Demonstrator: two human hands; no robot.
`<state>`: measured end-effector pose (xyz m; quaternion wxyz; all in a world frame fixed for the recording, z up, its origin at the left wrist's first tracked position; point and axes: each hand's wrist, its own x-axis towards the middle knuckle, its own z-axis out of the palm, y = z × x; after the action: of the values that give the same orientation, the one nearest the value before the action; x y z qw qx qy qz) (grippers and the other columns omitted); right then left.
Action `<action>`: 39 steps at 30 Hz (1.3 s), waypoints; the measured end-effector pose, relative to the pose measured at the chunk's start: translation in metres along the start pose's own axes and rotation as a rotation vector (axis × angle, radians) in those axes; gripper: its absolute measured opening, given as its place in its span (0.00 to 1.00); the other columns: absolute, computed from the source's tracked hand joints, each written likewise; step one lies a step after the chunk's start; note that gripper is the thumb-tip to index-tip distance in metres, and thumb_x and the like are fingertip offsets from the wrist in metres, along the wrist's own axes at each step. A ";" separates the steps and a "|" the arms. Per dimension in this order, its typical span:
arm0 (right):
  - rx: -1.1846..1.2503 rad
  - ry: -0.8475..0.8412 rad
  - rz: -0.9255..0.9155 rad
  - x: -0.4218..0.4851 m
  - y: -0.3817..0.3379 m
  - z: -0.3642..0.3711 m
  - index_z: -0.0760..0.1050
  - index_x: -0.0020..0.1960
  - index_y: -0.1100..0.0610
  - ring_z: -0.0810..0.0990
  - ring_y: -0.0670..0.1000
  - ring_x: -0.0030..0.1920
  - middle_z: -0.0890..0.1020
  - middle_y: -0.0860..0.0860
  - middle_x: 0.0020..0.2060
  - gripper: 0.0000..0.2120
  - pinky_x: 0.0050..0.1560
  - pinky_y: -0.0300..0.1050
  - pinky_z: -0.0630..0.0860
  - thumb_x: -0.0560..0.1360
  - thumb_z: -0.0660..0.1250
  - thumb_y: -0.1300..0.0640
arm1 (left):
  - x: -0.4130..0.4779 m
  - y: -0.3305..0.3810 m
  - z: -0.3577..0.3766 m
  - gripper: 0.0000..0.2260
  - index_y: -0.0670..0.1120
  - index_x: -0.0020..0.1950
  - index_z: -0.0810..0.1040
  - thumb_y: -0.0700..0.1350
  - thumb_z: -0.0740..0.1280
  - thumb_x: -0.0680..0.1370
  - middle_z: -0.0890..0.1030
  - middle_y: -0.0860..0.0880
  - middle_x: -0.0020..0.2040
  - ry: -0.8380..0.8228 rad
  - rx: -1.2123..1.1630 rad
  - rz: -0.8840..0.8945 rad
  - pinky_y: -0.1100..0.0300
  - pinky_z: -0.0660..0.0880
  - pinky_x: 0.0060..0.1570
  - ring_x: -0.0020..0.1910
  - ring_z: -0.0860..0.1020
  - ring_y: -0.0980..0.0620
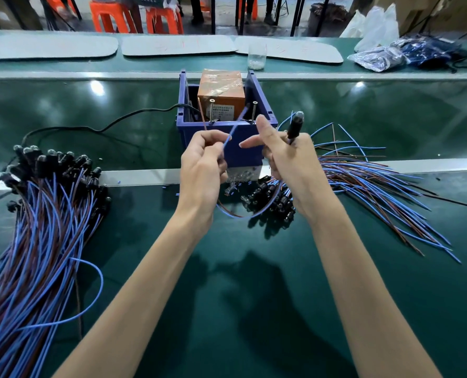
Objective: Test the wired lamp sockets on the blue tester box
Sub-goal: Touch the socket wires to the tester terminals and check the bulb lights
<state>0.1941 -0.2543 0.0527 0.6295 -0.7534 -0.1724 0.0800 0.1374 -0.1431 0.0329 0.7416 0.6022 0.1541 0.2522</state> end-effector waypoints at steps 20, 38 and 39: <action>0.376 0.081 -0.001 0.004 0.003 0.008 0.69 0.43 0.57 0.84 0.50 0.32 0.85 0.52 0.36 0.10 0.28 0.29 0.71 0.83 0.56 0.60 | 0.000 -0.008 -0.001 0.15 0.53 0.55 0.73 0.36 0.51 0.83 0.84 0.54 0.45 0.125 0.092 0.158 0.64 0.77 0.43 0.43 0.83 0.57; 0.529 0.339 0.166 0.022 0.011 -0.019 0.76 0.50 0.61 0.62 0.42 0.24 0.66 0.47 0.28 0.12 0.22 0.32 0.57 0.79 0.54 0.66 | 0.028 -0.019 -0.028 0.25 0.43 0.78 0.54 0.34 0.48 0.81 0.79 0.52 0.38 0.253 0.098 0.072 0.68 0.67 0.28 0.23 0.68 0.60; 0.539 0.340 0.179 0.024 0.012 -0.020 0.76 0.52 0.61 0.62 0.42 0.23 0.66 0.47 0.28 0.11 0.21 0.33 0.57 0.79 0.55 0.66 | 0.028 -0.018 -0.029 0.25 0.43 0.78 0.52 0.33 0.47 0.80 0.80 0.51 0.40 0.224 0.119 0.076 0.68 0.68 0.29 0.24 0.70 0.60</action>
<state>0.2248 -0.2658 0.0472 0.8164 -0.5744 0.0297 0.0508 0.1483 -0.1066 0.0107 0.6725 0.6187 0.2276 0.3363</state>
